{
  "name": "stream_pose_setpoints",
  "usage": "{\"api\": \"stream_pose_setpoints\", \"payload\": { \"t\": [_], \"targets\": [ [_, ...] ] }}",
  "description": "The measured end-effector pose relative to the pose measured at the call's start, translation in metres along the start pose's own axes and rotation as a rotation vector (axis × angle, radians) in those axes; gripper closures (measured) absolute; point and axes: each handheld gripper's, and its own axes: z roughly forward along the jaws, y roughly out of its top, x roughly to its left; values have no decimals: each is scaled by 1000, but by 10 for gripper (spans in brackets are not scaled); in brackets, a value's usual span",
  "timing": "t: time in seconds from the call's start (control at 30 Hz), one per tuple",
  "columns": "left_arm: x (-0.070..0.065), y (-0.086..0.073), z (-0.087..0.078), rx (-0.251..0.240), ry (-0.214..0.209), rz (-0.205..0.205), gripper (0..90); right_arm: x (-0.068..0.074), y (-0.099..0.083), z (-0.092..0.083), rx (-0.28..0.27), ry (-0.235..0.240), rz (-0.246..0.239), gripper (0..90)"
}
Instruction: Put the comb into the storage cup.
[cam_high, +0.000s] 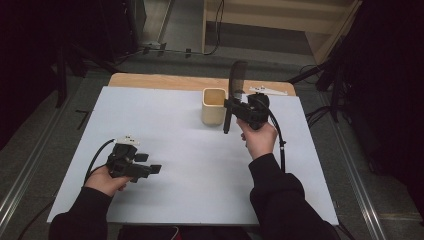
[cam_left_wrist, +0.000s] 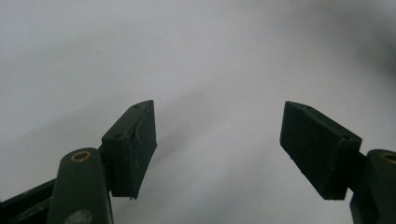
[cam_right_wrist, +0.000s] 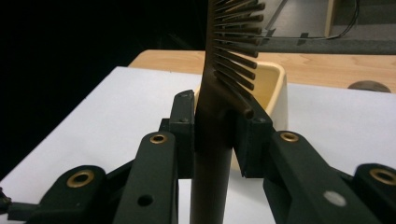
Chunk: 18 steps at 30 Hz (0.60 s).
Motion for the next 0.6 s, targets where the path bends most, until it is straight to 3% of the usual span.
{"api": "stream_pose_setpoints", "payload": {
  "t": [0.6],
  "targets": [
    [2,-1,0,4,-5,-9,277,5,32,9,-9,-8,-11,699]
  ]
}}
